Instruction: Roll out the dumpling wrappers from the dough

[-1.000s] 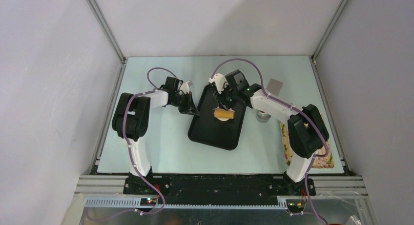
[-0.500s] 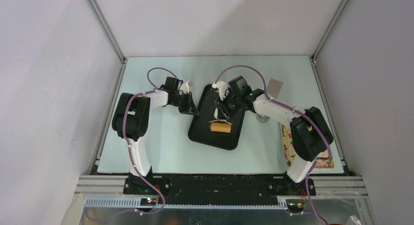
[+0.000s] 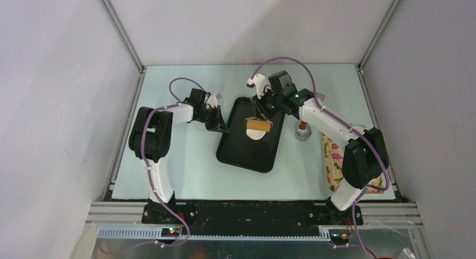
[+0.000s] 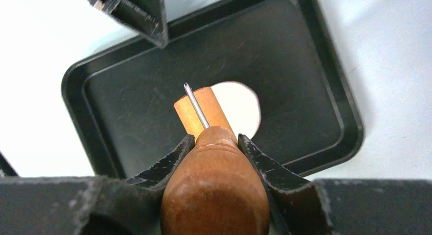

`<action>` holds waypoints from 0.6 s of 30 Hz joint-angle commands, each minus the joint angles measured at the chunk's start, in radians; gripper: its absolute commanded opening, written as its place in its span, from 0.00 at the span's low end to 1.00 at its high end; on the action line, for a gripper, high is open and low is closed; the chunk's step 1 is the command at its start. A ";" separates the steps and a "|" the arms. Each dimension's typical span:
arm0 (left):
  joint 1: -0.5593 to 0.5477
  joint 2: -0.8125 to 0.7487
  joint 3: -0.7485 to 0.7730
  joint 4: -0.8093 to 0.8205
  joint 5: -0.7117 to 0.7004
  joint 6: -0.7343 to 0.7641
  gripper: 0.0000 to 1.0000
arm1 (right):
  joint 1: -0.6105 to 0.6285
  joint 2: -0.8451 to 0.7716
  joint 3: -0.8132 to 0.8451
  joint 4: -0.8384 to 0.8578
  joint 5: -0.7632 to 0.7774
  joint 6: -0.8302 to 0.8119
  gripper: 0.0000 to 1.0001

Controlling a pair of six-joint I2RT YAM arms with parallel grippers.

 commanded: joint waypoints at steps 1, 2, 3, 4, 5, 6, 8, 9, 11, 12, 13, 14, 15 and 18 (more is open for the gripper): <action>0.011 0.038 -0.013 -0.090 -0.061 0.020 0.00 | 0.000 0.036 0.081 0.064 0.079 -0.057 0.00; 0.010 0.037 -0.013 -0.089 -0.061 0.022 0.00 | -0.002 0.059 0.081 0.070 0.085 -0.061 0.00; 0.010 0.038 -0.013 -0.089 -0.061 0.022 0.00 | -0.003 0.083 0.079 0.085 0.093 -0.069 0.00; 0.011 0.038 -0.014 -0.090 -0.060 0.022 0.00 | -0.005 0.096 0.075 0.090 0.095 -0.071 0.00; 0.011 0.038 -0.014 -0.090 -0.059 0.022 0.00 | -0.006 0.121 0.073 0.096 0.097 -0.072 0.00; 0.011 0.038 -0.012 -0.089 -0.059 0.022 0.00 | -0.007 0.133 0.068 0.097 0.092 -0.069 0.00; 0.011 0.040 -0.012 -0.090 -0.056 0.022 0.00 | -0.007 0.164 0.056 0.096 0.085 -0.056 0.00; 0.011 0.039 -0.012 -0.089 -0.056 0.022 0.00 | -0.006 0.178 0.052 0.095 0.084 -0.051 0.00; 0.013 0.036 -0.013 -0.090 -0.056 0.024 0.00 | -0.006 0.194 0.040 0.094 0.085 -0.032 0.00; 0.013 0.036 -0.014 -0.090 -0.055 0.024 0.00 | -0.007 0.197 0.034 0.096 0.091 -0.021 0.00; 0.012 0.037 -0.014 -0.089 -0.055 0.023 0.00 | -0.008 0.202 0.031 0.098 0.096 -0.017 0.00; 0.012 0.037 -0.013 -0.090 -0.055 0.022 0.00 | -0.009 0.205 0.028 0.101 0.106 -0.013 0.00; 0.012 0.040 -0.012 -0.090 -0.054 0.021 0.00 | -0.012 0.205 0.026 0.103 0.110 -0.011 0.00; 0.013 0.041 -0.012 -0.090 -0.053 0.021 0.00 | -0.021 0.217 0.026 0.121 0.134 -0.009 0.00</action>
